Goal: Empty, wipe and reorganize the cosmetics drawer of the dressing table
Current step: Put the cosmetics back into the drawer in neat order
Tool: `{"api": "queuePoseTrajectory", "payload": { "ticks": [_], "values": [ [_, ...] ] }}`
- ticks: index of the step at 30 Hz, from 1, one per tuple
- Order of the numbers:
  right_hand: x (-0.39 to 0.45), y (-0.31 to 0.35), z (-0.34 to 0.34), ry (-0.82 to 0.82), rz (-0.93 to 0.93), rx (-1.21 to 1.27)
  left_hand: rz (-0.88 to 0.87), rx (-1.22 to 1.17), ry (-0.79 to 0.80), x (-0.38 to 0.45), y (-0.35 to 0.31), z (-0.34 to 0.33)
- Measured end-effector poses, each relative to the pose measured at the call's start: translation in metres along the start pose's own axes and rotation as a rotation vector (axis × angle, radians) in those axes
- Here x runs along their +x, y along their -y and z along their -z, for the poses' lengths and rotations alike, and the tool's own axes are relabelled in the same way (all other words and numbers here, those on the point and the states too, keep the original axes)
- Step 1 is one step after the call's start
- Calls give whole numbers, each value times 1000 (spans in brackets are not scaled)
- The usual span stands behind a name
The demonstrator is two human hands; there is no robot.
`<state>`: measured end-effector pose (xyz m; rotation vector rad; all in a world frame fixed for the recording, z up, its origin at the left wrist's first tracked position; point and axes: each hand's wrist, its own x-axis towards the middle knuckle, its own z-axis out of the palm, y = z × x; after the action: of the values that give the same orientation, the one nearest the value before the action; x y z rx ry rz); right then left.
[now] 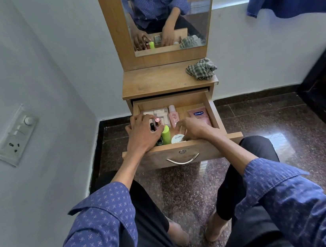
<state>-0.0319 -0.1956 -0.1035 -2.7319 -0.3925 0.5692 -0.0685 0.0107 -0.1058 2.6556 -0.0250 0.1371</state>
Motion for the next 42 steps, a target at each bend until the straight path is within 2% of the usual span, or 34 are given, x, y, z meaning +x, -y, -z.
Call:
{"api": "queuePoseTrajectory", "payload": {
  "ticks": [28, 31, 33, 35, 38, 42],
  "values": [
    [-1, -11, -7, 6, -155, 101, -14, 40, -16, -3, -5, 0],
    [-8, -11, -4, -87, -127, 75, -72, 35, -63, -5, -5, 1],
    [-18, -8, 2, -230, -60, 59, -156, 13, -93, -7, -6, 5],
    [-30, -5, 14, -285, 31, 83, -269, -21, -102, -11, -8, 10],
    [-47, -5, 36, -161, 161, 107, -428, 30, -27, -19, -8, 14],
    [-65, -12, 48, 56, 187, 13, -526, 160, 28, -28, -2, 13]
  ]
}}
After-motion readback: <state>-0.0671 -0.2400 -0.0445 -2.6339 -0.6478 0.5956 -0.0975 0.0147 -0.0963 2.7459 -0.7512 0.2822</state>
